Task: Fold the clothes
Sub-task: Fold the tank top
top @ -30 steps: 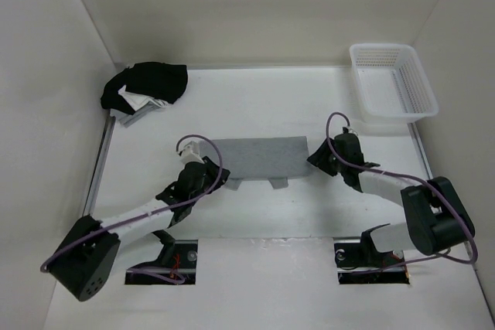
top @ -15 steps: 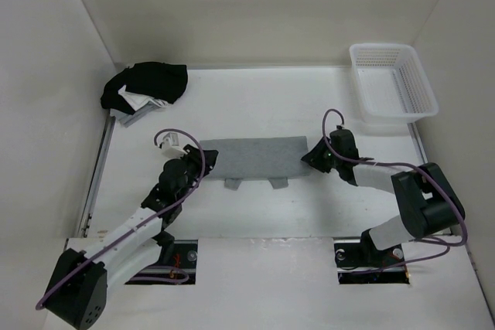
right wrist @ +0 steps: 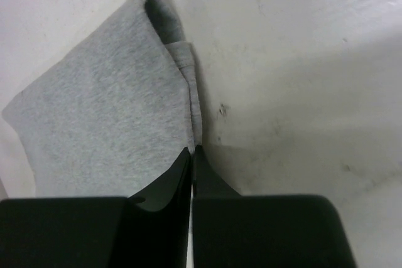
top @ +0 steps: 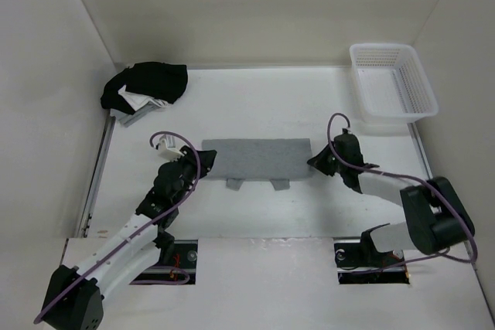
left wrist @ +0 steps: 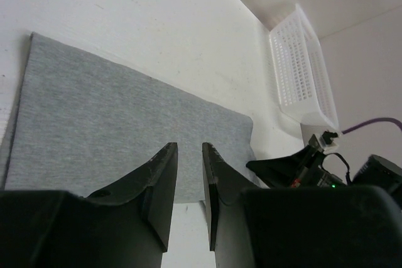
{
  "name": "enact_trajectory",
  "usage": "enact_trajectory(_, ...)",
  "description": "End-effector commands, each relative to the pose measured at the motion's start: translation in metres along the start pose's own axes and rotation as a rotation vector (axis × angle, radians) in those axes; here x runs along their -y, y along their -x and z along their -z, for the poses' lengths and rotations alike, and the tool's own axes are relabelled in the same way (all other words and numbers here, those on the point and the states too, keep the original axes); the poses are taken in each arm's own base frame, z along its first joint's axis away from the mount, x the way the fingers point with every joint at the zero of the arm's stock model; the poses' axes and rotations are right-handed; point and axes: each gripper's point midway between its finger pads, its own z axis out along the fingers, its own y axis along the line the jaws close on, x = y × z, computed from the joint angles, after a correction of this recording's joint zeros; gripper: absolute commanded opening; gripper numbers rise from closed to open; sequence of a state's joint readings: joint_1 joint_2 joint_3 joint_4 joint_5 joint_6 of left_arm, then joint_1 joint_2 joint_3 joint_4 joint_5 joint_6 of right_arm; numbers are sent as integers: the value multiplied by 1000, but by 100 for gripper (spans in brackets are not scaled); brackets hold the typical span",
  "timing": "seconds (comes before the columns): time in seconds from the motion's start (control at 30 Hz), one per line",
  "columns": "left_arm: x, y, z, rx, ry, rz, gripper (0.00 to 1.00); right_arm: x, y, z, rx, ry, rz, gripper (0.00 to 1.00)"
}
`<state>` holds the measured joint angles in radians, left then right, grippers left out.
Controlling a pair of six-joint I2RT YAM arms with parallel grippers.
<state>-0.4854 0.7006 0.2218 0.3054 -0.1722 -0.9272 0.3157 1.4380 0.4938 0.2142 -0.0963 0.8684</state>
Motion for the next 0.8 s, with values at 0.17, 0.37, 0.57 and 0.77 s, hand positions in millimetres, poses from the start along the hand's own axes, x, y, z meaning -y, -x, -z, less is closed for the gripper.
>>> enact_trajectory(0.17, 2, -9, 3, -25, -25, -1, 21, -33, 45, 73, 238, 41, 99, 0)
enact_trajectory(0.37, 4, -9, 8, -25, -46, 10, 21, -97, 51, 110, 255, 96, 223, 1)
enact_trajectory(0.57, 4, -12, 12, -36, -66, 33, 22, -164, 22, 94, 177, 97, 380, 1)
enact_trajectory(0.77, 1, -12, 17, -38, -77, 54, 23, -212, -28, 51, 64, 84, 499, 3)
